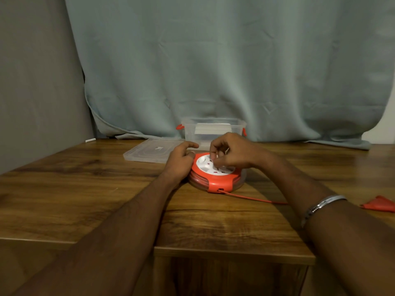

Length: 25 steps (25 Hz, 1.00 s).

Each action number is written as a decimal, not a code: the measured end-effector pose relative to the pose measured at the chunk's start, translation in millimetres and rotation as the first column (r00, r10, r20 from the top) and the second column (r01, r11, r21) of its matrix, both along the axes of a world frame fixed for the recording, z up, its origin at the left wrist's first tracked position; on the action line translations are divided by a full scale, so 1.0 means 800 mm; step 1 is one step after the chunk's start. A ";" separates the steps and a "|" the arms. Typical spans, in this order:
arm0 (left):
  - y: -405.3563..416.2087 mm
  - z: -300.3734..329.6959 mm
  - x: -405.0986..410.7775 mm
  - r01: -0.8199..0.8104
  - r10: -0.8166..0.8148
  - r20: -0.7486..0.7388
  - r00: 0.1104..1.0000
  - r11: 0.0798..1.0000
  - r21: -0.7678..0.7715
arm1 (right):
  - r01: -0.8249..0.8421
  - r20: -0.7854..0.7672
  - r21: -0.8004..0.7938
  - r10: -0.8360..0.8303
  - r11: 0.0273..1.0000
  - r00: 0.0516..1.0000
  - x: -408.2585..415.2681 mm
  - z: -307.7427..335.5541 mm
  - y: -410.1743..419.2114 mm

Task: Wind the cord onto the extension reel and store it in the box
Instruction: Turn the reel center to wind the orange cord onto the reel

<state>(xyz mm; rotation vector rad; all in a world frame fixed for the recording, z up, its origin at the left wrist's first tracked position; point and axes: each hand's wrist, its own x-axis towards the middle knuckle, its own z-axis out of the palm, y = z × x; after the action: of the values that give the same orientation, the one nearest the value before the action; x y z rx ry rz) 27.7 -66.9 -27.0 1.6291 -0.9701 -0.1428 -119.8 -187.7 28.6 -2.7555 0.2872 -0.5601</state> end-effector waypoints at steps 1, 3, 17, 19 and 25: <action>0.000 0.000 0.001 -0.001 0.001 0.007 1.000 1.000 0.002 | -0.040 -0.010 0.046 0.041 0.998 0.999 -0.003 0.003 -0.003; 0.000 0.001 0.001 -0.002 0.002 0.017 1.000 1.000 0.010 | -0.086 -0.074 0.106 0.095 0.991 0.993 -0.009 0.006 -0.010; 0.000 0.002 -0.001 -0.016 0.015 0.018 1.000 1.000 0.020 | -0.038 -0.154 0.177 0.066 0.983 0.986 -0.022 0.007 -0.023; 0.000 0.002 -0.001 -0.016 0.016 0.013 1.000 1.000 0.015 | -0.020 -0.136 0.157 0.042 0.987 0.990 -0.021 0.006 -0.020; -0.001 0.002 -0.001 -0.014 0.014 -0.011 1.000 1.000 0.008 | 0.007 -0.078 0.089 0.000 0.996 0.997 -0.014 0.001 -0.015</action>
<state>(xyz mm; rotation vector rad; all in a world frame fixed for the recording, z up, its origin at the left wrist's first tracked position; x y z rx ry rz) 26.7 -67.6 -25.7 1.6408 -0.9506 -0.1467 -130.7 -199.3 29.5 -2.6944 0.3275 -0.4304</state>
